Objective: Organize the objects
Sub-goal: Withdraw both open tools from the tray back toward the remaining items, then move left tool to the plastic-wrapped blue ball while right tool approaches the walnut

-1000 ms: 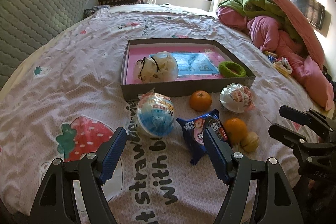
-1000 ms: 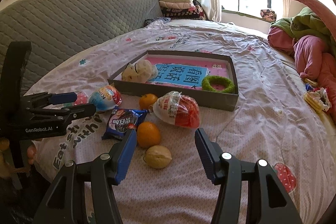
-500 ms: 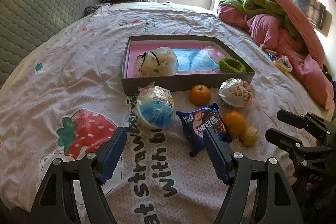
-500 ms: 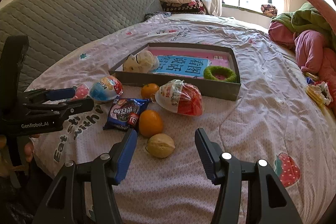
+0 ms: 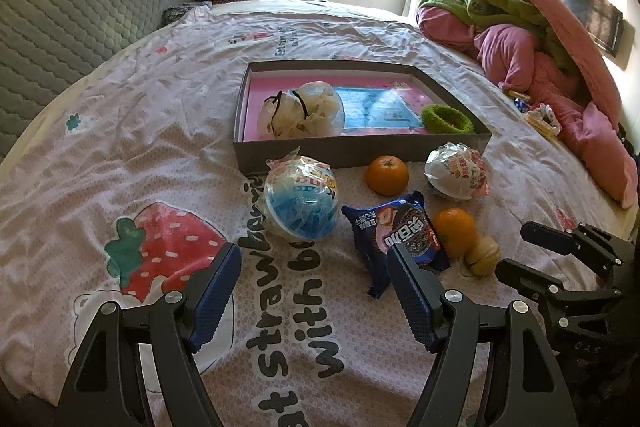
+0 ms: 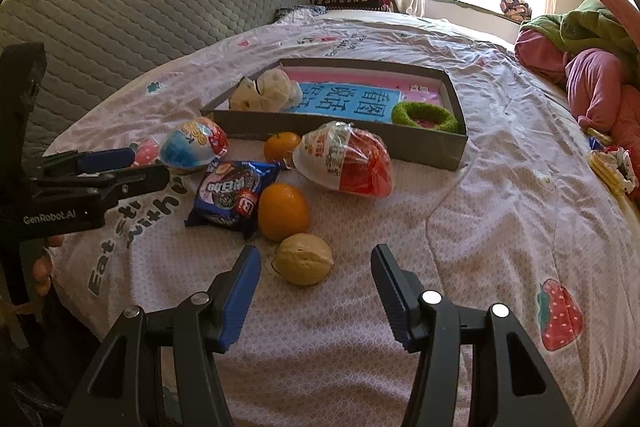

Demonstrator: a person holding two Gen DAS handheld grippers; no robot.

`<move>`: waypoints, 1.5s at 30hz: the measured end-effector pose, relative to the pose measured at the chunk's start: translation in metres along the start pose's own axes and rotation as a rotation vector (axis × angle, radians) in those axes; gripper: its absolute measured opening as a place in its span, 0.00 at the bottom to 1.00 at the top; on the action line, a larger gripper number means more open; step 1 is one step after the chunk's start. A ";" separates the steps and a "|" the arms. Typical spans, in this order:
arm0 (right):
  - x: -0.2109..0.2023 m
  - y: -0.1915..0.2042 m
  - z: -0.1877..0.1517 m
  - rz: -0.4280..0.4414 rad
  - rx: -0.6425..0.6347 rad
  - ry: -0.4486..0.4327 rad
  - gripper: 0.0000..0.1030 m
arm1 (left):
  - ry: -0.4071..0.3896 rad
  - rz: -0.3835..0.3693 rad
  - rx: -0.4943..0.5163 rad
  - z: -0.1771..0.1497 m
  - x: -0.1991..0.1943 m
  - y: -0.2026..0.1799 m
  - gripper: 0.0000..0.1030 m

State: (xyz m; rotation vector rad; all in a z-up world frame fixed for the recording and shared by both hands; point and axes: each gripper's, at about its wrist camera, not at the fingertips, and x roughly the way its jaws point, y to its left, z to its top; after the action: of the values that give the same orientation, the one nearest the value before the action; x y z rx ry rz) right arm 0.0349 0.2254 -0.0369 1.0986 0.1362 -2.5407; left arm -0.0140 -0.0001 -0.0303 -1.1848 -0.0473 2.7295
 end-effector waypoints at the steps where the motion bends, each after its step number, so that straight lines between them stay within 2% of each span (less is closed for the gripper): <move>1: 0.002 0.000 -0.001 0.001 0.001 0.003 0.56 | 0.000 -0.002 -0.001 0.000 0.001 0.000 0.74; 22: 0.015 0.002 -0.004 0.006 0.002 0.022 0.56 | 0.028 0.024 -0.020 0.000 0.020 0.009 0.74; 45: 0.029 0.004 -0.003 0.007 -0.006 0.019 0.56 | 0.035 0.057 -0.027 0.016 0.048 0.015 0.74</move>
State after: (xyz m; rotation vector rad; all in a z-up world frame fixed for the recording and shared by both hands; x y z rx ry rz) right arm 0.0198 0.2141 -0.0597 1.1197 0.1449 -2.5228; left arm -0.0595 -0.0069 -0.0556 -1.2599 -0.0467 2.7640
